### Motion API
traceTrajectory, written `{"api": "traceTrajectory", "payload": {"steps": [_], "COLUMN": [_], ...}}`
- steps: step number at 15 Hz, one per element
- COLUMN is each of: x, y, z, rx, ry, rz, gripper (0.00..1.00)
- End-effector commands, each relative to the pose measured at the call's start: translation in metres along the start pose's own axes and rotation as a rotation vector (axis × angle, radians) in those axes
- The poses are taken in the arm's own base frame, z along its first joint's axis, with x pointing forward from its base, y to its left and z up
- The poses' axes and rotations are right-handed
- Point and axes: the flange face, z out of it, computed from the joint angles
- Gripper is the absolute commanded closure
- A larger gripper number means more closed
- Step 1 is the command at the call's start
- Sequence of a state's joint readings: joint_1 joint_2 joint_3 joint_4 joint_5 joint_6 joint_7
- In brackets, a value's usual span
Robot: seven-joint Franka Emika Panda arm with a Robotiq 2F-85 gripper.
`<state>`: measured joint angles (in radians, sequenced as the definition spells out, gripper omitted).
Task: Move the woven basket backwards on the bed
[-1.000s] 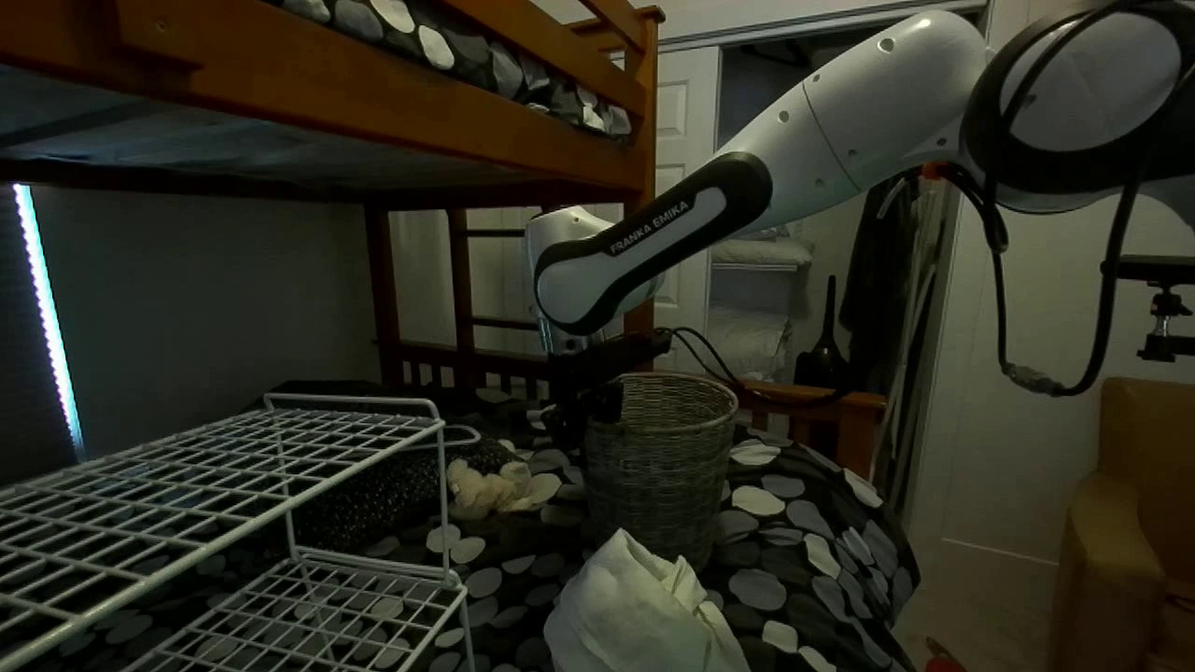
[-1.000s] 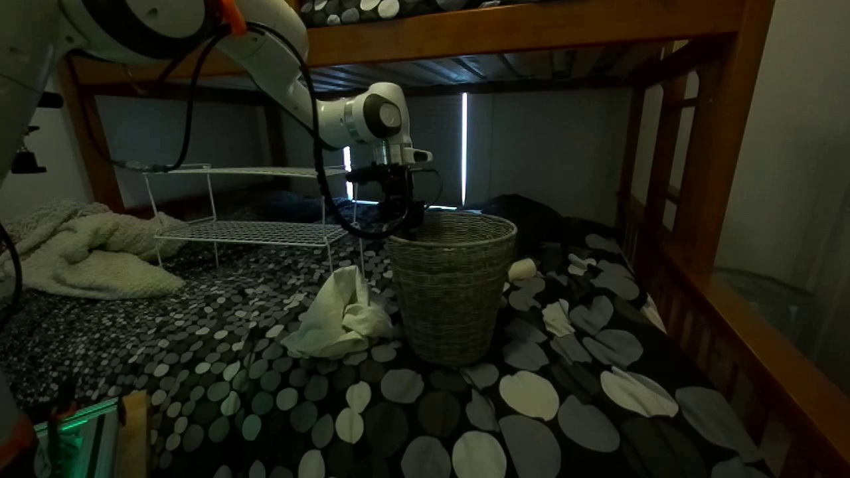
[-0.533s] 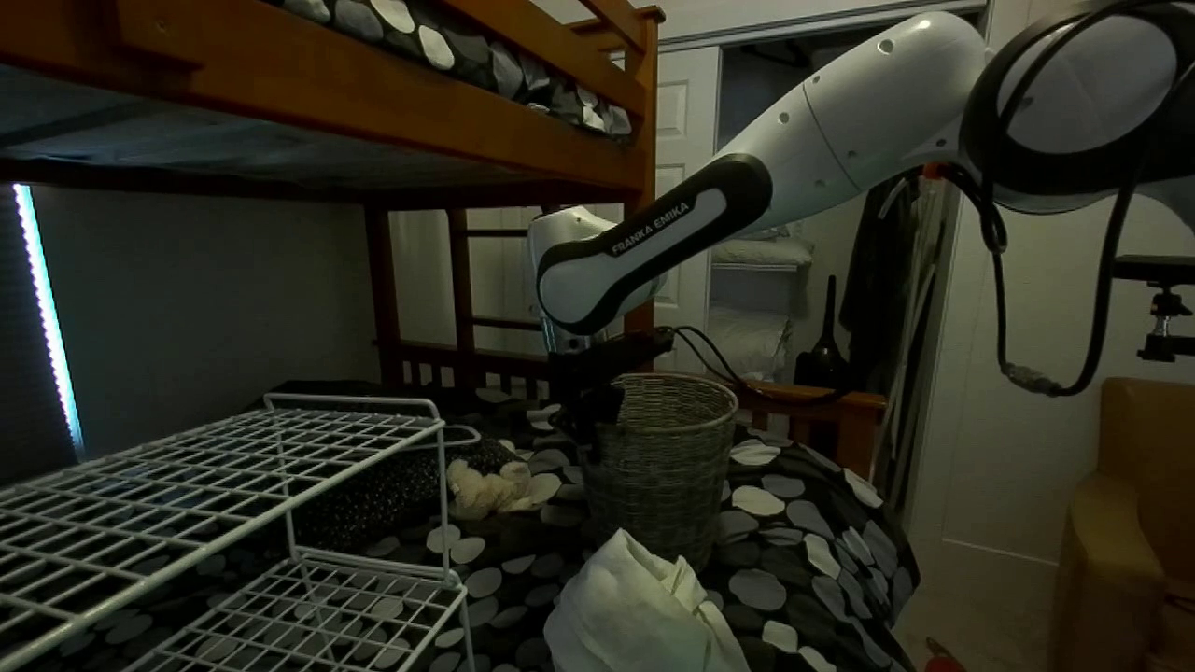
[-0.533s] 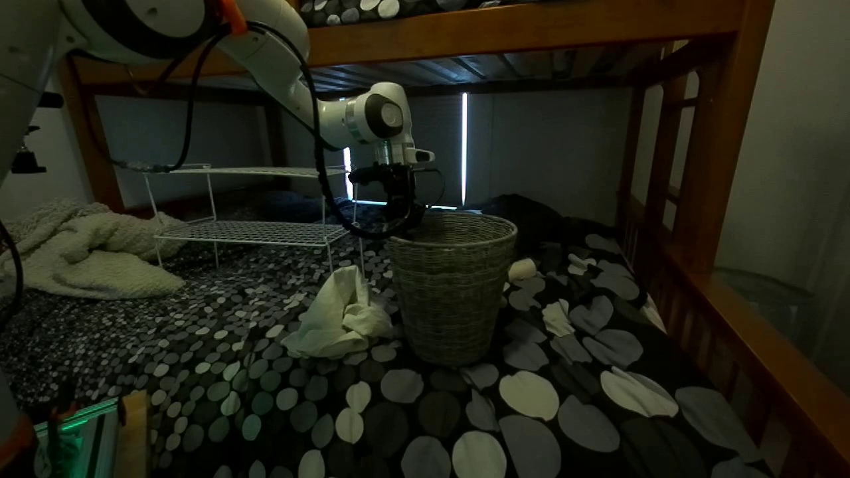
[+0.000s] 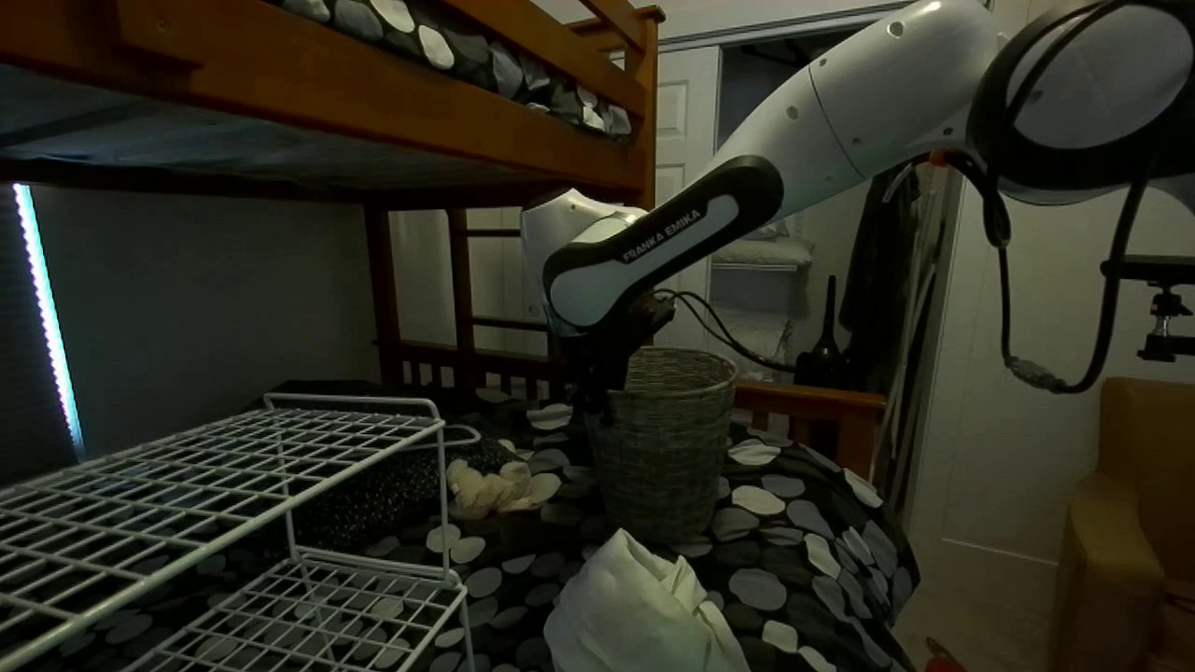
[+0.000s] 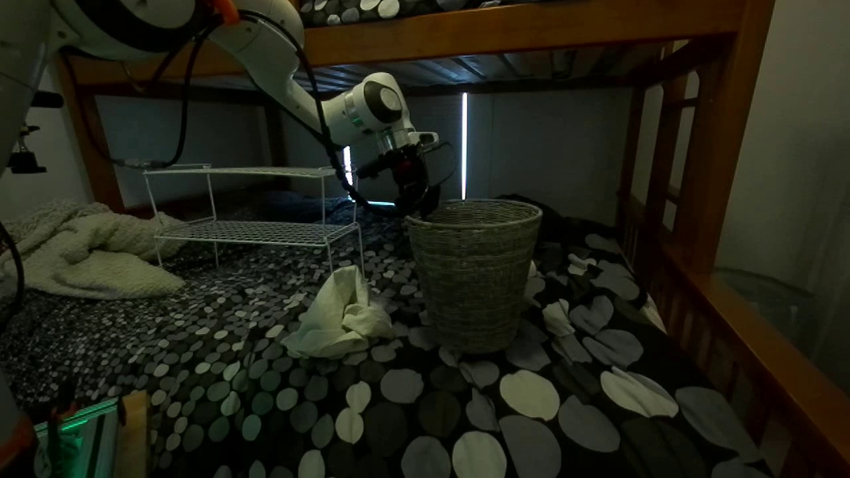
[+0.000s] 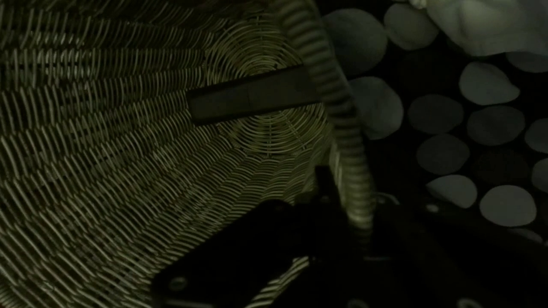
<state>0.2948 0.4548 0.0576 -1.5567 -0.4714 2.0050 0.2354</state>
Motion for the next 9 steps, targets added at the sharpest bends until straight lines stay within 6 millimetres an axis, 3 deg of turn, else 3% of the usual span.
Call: {"api": "traceTrajectory", "payload": {"steps": [1,5,6,7,9], "x": [0.007,0.019,0.014,0.014,0.014], "y": [0.019,0.023,0.019,0.018,0.014], "z": [-0.027,-0.038,-0.022,-0.022,-0.016], "rx": [-0.178,-0.317,-0.225,-0.227,-0.218], "ry": [0.063,0.143,0.095,0.099,0.09], "rz": [-0.027,-0.098,-0.081,-0.084,-0.087], "gripper": [0.98,0.98,0.98,0.91,0.91]}}
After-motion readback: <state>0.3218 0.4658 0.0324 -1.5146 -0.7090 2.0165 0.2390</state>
